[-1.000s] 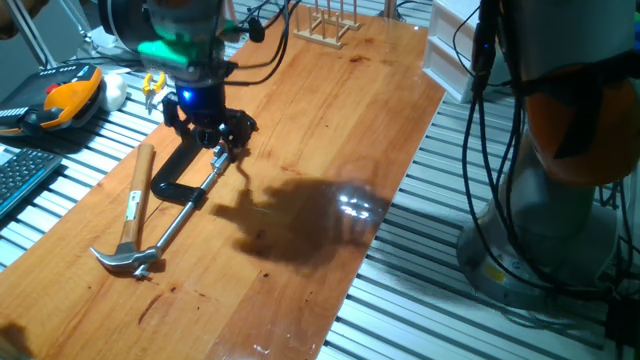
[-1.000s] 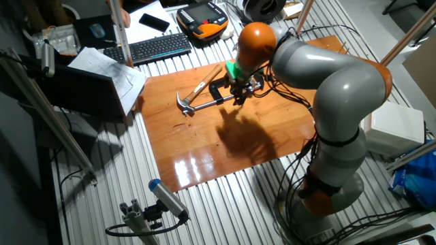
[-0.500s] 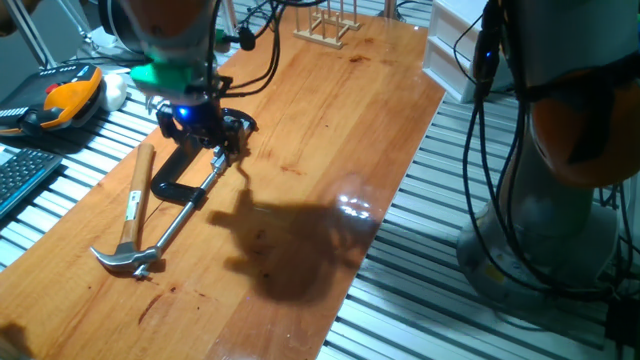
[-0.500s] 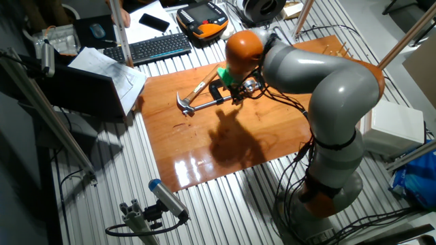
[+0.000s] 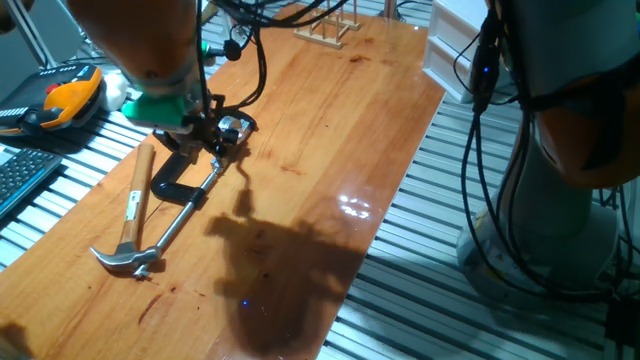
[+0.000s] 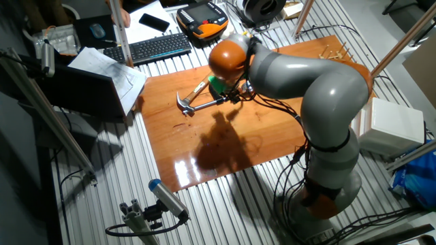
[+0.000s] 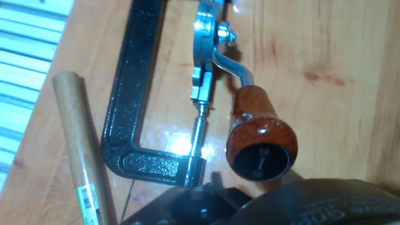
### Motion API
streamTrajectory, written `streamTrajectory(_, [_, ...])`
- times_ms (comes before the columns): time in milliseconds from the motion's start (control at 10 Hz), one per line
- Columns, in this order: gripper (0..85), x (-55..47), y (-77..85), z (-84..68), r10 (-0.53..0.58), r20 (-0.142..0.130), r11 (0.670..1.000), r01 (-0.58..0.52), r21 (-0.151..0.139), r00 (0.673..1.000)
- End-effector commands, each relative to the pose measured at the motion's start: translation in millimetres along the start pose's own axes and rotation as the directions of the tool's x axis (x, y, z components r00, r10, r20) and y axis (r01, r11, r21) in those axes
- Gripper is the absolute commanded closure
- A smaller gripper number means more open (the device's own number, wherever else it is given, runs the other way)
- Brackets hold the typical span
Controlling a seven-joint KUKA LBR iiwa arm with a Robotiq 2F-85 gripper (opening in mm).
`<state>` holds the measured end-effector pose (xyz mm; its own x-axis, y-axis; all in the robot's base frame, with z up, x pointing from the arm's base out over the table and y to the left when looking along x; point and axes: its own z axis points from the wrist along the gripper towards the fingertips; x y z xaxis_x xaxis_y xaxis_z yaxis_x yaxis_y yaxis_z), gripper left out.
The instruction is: Pull up the lever
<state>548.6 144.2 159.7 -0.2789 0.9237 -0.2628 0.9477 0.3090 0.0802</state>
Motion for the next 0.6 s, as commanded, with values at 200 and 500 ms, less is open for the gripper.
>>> streamTrajectory(200, [85.0,-1.4,-0.6,-0.2,-0.050,0.007,0.999,0.050,-0.020,0.999])
streamTrajectory(500, [85.0,-7.9,0.2,-3.2,-0.072,-0.005,0.997,0.072,-0.031,0.997])
